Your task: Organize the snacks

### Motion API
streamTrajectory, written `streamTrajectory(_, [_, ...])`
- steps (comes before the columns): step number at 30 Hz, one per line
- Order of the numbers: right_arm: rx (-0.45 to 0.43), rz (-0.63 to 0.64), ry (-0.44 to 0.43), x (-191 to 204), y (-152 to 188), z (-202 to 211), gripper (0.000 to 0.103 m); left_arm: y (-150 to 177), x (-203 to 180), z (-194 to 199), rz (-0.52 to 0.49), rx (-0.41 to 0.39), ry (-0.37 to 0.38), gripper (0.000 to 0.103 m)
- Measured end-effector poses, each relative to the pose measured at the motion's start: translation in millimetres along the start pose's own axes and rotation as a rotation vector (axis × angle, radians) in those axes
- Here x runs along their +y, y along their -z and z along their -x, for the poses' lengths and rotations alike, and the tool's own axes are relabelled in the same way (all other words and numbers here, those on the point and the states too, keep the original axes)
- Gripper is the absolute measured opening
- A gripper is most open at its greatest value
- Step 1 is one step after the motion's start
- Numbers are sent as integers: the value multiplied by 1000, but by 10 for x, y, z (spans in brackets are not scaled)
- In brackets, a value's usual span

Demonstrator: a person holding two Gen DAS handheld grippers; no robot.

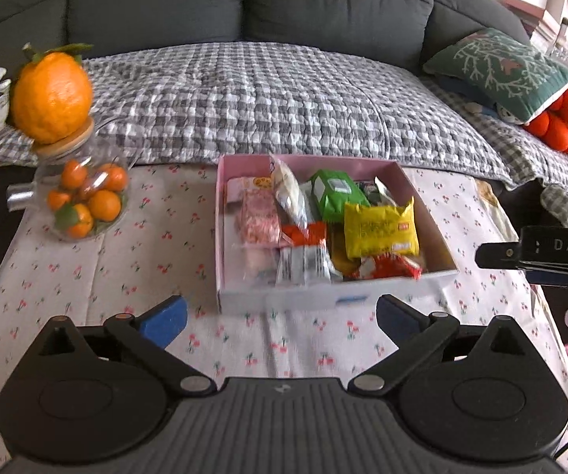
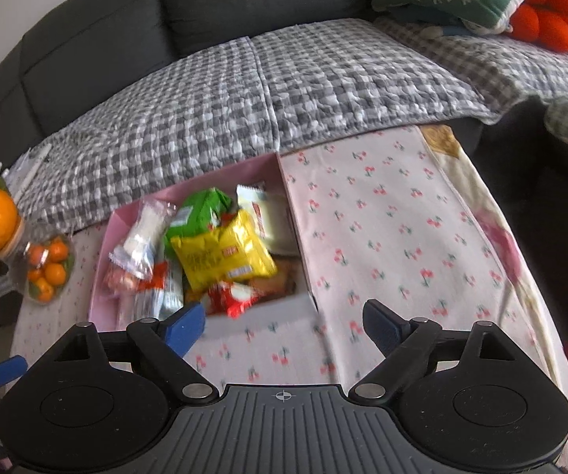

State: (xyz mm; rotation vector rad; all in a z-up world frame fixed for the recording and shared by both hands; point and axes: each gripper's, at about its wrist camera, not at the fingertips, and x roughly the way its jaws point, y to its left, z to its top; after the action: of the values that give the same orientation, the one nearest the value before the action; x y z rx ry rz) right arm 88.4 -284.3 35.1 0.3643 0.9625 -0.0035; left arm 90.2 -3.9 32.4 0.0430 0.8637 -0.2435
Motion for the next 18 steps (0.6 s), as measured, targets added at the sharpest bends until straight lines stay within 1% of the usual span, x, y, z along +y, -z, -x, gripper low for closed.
streamTrajectory(4, [2, 14, 1, 5, 182, 125, 89, 145, 36, 82, 17, 16, -1, 102])
streamTrajectory(8, [-1, 23, 0, 10, 343, 203, 90, 254, 50, 150, 28, 9, -17, 102])
streamTrajectory(12, [-18, 43, 11, 34, 481, 216, 90, 348, 36, 164, 14, 2, -54, 102])
streamTrajectory(14, [-27, 63, 24, 55, 555, 193, 91, 379, 31, 147, 1, -5, -82, 102])
streamTrajectory(16, [-13, 83, 64, 96, 584, 169, 91, 338, 22, 110, -2, 29, -119, 102])
streamTrajectory(18, [-28, 104, 78, 128, 600, 192, 91, 316, 30, 126, -2, 18, -116, 102])
